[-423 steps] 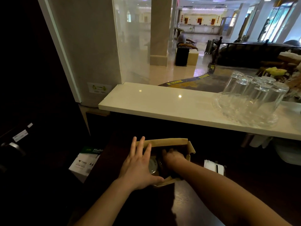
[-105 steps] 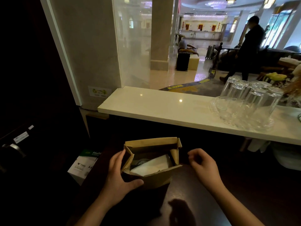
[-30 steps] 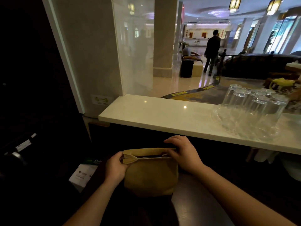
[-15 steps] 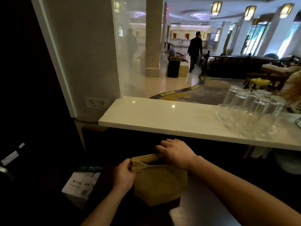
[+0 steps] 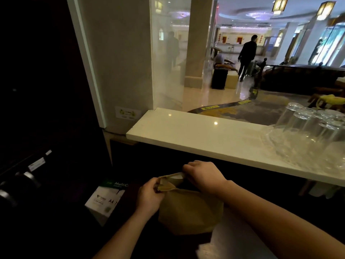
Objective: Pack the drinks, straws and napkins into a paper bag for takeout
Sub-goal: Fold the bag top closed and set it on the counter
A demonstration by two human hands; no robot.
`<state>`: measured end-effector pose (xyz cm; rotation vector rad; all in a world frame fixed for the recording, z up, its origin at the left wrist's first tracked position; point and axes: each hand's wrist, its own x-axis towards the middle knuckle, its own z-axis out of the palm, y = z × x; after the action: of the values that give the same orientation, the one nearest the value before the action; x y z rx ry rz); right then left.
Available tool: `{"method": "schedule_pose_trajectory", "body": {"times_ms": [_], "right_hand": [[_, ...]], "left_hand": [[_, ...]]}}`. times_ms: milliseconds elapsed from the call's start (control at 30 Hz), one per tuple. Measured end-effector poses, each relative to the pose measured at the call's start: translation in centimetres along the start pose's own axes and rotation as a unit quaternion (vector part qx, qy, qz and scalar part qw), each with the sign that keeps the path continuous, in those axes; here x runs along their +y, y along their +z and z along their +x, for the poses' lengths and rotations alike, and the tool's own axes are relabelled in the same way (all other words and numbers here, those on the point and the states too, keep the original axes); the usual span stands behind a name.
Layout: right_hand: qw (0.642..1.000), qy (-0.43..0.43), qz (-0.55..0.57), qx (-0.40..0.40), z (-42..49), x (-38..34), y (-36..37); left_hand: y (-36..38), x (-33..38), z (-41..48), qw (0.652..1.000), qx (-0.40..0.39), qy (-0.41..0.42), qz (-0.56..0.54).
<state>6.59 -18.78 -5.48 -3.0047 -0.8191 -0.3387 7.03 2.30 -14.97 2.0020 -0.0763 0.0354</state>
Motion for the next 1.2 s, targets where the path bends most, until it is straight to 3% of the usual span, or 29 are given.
{"method": "schedule_pose_trajectory", "body": {"times_ms": [100,200,333,433,567,733,833,1000,1067,1200], "right_hand": [[0.991,0.095,0.091,-0.006,0.8,0.1,-0.5],[0.986,0.126,0.111,-0.006,1.0,0.5,-0.8],[0.990,0.107,0.087,0.002,0.7,0.9,-0.8],[0.998,0.065,-0.009,0.020,-0.1,1.7,-0.7],[0.989,0.140,-0.037,0.035,-2.4,3.5,-1.1],[0.974,0.186,0.030,0.129,-7.4,3.6,0.4],[0.911,0.290,0.205,0.211,-10.2,3.3,2.1],[0.797,0.351,0.478,0.117,-10.1,2.9,4.6],[0.757,0.362,0.524,0.144,-9.0,2.9,5.3],[0.726,0.410,0.522,0.180,-7.7,3.1,6.7]], "left_hand": [[-0.6,1.1,-1.0,0.995,-0.051,-0.011,-0.080],[-0.9,1.7,-1.7,0.978,-0.112,-0.028,-0.174],[0.2,2.8,-1.3,0.989,-0.035,-0.040,-0.135],[0.9,2.9,-0.5,0.993,0.020,-0.045,-0.107],[1.0,2.2,0.6,0.993,0.033,-0.039,-0.102],[1.2,1.2,0.9,0.994,0.037,-0.029,-0.095],[1.2,1.0,0.8,0.994,0.040,-0.020,-0.101],[1.4,1.5,0.9,0.993,0.033,-0.013,-0.112],[1.5,1.7,0.9,0.992,0.034,-0.015,-0.119],[1.1,1.7,0.9,0.990,0.043,-0.018,-0.130]]}}
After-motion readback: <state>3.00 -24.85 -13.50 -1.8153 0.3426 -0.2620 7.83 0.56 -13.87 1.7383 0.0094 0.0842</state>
